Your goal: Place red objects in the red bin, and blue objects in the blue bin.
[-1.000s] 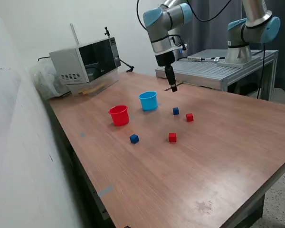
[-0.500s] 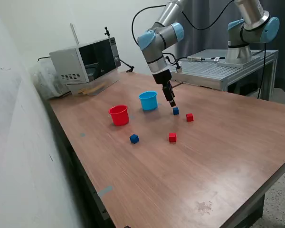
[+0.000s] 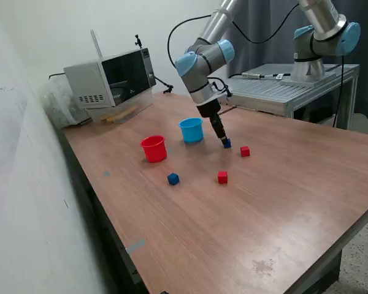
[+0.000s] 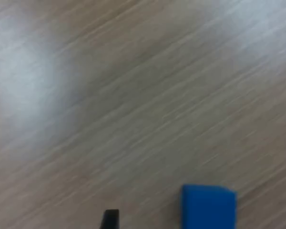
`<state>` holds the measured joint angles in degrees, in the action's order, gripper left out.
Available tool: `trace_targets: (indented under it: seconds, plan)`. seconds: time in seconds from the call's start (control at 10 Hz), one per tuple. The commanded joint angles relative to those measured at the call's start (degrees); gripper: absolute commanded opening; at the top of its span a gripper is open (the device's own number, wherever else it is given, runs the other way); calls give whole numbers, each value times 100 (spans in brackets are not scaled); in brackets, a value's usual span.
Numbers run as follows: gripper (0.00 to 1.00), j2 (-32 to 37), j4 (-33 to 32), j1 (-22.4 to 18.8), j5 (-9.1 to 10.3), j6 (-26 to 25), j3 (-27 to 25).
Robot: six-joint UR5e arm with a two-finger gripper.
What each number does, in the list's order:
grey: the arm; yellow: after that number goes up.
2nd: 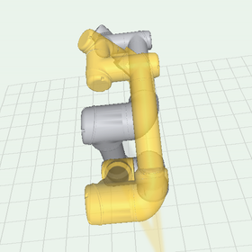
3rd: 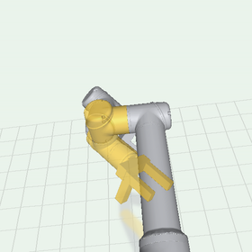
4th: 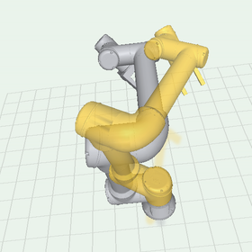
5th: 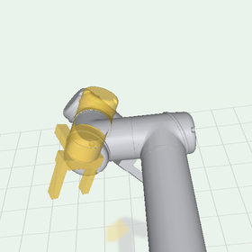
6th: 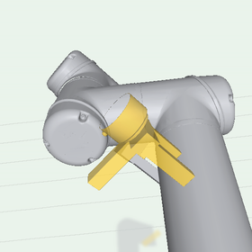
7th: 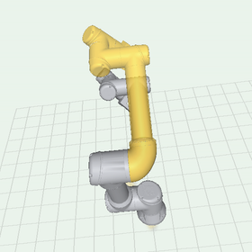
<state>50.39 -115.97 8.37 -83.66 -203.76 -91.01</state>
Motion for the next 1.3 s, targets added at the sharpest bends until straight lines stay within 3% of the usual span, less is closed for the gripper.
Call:
trace_targets:
  seconds: [0.0,0.9,1.0,1.2]
  plan:
    - [100,-12,13,-142,139,152,30]
    - [100,-109,154,-64,78,266,57]
    - [0,-117,154,-81,113,423,83]
    - [0,-118,154,-108,130,504,144]
